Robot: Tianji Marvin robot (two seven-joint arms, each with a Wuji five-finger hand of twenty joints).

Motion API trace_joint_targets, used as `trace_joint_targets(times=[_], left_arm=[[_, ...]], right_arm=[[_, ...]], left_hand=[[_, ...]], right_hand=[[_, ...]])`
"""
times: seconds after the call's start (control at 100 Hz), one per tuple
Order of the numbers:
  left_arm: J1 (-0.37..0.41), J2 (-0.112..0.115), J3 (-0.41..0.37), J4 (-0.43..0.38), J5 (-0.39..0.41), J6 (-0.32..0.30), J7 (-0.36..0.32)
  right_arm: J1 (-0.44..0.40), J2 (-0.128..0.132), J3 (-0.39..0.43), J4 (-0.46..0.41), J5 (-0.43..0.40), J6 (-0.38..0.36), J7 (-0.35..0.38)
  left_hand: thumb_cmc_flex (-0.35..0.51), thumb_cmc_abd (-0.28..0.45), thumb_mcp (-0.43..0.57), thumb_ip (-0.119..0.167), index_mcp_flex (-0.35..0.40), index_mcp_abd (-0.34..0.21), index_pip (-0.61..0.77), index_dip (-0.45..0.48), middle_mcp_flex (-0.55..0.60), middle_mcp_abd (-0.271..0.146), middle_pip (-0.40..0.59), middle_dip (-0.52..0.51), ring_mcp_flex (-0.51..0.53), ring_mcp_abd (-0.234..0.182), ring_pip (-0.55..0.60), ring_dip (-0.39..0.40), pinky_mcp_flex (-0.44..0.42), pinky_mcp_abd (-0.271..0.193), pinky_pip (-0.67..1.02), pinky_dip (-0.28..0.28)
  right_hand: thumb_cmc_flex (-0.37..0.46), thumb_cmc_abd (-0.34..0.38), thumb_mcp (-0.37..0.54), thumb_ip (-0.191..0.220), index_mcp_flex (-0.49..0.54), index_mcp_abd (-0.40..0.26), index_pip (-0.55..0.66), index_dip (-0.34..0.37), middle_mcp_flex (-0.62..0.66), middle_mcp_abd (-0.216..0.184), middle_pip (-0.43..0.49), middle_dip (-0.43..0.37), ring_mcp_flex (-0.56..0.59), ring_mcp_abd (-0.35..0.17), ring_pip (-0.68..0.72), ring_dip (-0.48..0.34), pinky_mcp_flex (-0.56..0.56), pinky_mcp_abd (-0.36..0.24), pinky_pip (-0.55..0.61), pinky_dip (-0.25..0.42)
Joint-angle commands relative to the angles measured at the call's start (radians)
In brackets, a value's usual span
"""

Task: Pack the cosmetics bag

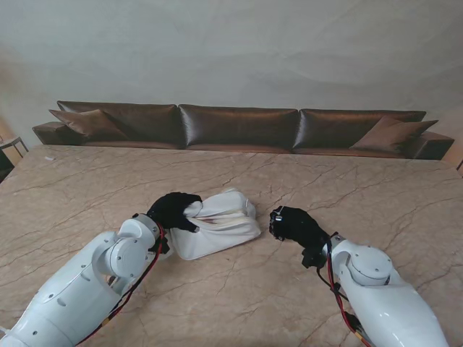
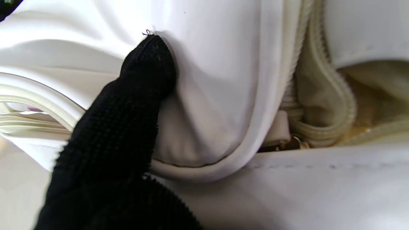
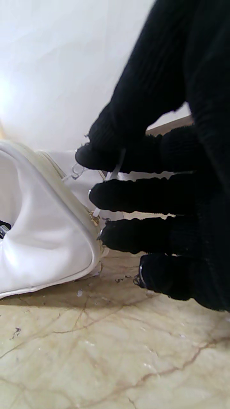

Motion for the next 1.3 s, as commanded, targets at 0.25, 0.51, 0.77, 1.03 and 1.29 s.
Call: trace_joint_targets(times=[0.25, 0.51, 0.77, 1.03, 1.29], left_arm=[[0.011, 0.016, 0.05, 0.02, 0.06, 0.008, -0.042], [-0.008, 0.024, 0.098, -0.004, 0.09, 0.013, -0.075], [-0.037, 0.028, 0.161, -0.023, 0.1, 0.027, -0.111], [-0.046, 0.037, 0.196, -0.044, 0.115, 0.009, -0.141], [0.037, 0.023, 0.094, -0.055, 0.066, 0.0, -0.072]], right_arm=[[0.014, 0.024, -0.007, -0.129, -0.048, -0.023, -0.018], [0.056, 0.024, -0.054, -0.175, -0.072, -0.035, -0.056], [0.132, 0.024, -0.125, -0.189, -0.122, -0.042, -0.074], [0.201, 0.034, -0.202, -0.167, -0.18, -0.062, -0.038], [0.172, 0.05, -0.18, -0.166, -0.209, -0.048, -0.005]], left_hand=[[0.219, 0.518, 0.189, 0.162, 0.133, -0.067, 0.291, 0.032, 0.069, -0.052, 0.072, 0.017, 0.114, 0.008, 0.115, 0.018, 0.012, 0.004, 0.064, 0.034], [0.219, 0.525, 0.171, 0.166, 0.122, -0.069, 0.28, 0.007, 0.075, -0.053, 0.071, 0.001, 0.132, 0.012, 0.144, 0.016, 0.024, 0.002, 0.099, 0.047], [0.219, 0.527, 0.17, 0.169, 0.12, -0.065, 0.273, -0.011, 0.078, -0.048, 0.069, -0.006, 0.138, 0.016, 0.164, 0.013, 0.024, 0.0, 0.119, 0.053], [0.219, 0.542, 0.14, 0.167, 0.099, -0.076, 0.255, -0.028, 0.067, -0.059, 0.057, -0.013, 0.136, 0.001, 0.169, 0.008, 0.027, -0.02, 0.127, 0.051], [-0.338, 0.29, 0.203, 0.435, -0.116, -0.031, 0.099, -0.363, 0.035, 0.018, -0.287, 0.047, 0.057, -0.015, 0.069, -0.042, -0.03, -0.057, 0.087, 0.017]], right_hand=[[0.057, -0.004, -0.001, -0.003, 0.033, -0.159, 0.044, -0.012, 0.027, -0.028, -0.028, -0.001, 0.014, 0.006, -0.002, 0.012, 0.017, -0.001, 0.02, 0.022], [0.058, -0.012, 0.004, -0.008, 0.036, -0.156, 0.042, -0.034, 0.035, -0.029, -0.04, -0.01, 0.027, 0.006, -0.004, 0.014, 0.038, -0.004, 0.046, 0.04], [0.061, -0.012, 0.004, -0.014, 0.035, -0.154, 0.043, -0.06, 0.04, -0.029, -0.051, -0.02, 0.039, 0.008, 0.001, 0.021, 0.083, -0.018, 0.115, 0.071], [0.061, -0.016, 0.006, -0.014, 0.038, -0.153, 0.039, -0.081, 0.047, -0.03, -0.067, -0.037, 0.051, 0.007, 0.002, 0.023, 0.121, -0.041, 0.157, 0.074], [0.062, -0.016, 0.008, -0.015, 0.039, -0.151, 0.043, -0.087, 0.05, -0.028, -0.065, -0.041, 0.054, 0.01, 0.01, 0.028, 0.119, -0.04, 0.162, 0.071]])
